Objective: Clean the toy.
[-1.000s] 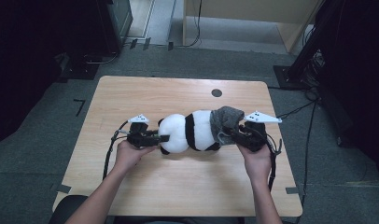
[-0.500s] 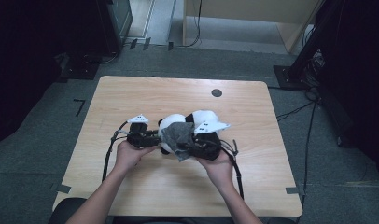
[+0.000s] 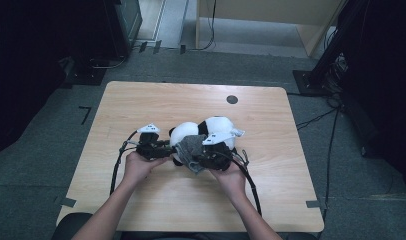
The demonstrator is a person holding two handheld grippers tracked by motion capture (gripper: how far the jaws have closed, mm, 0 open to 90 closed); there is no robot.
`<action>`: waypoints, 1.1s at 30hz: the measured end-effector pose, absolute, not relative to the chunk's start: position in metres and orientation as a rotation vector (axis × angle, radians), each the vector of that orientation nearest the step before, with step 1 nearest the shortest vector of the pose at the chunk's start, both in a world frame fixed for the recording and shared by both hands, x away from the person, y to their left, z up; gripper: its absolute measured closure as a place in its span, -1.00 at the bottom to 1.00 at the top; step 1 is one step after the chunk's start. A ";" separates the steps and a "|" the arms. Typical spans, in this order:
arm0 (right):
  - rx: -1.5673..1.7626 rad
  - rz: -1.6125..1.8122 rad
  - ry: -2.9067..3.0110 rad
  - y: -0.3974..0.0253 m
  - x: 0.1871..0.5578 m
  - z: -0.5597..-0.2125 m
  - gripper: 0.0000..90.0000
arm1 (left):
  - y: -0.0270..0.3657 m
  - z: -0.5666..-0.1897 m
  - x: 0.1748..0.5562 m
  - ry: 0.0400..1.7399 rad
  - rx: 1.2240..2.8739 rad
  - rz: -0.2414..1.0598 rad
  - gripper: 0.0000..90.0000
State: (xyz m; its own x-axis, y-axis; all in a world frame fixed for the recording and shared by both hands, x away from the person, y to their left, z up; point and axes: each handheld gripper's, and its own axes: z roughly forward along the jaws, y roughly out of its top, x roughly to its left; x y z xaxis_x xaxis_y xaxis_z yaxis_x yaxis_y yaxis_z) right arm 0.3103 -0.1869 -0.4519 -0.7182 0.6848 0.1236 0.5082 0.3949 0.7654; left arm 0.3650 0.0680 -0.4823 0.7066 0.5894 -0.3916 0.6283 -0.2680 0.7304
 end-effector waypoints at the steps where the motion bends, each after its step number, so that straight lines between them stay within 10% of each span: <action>1: 1.068 1.211 2.433 -0.191 0.310 -0.451 0.54 | 0.068 -0.482 0.365 0.938 1.953 -0.052 0.20; 33: 1.510 1.132 2.083 -0.323 0.317 -0.452 0.56 | 0.074 -0.481 0.373 0.953 1.952 -0.072 0.20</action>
State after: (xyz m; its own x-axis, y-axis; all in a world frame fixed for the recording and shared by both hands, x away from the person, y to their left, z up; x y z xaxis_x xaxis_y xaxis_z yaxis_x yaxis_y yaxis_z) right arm 0.3173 -0.3229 -0.4519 -0.3844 0.9054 0.1803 0.6436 0.1229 0.7554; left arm 0.3728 0.0737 -0.4814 0.6969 0.5900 -0.4078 0.6445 -0.2657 0.7169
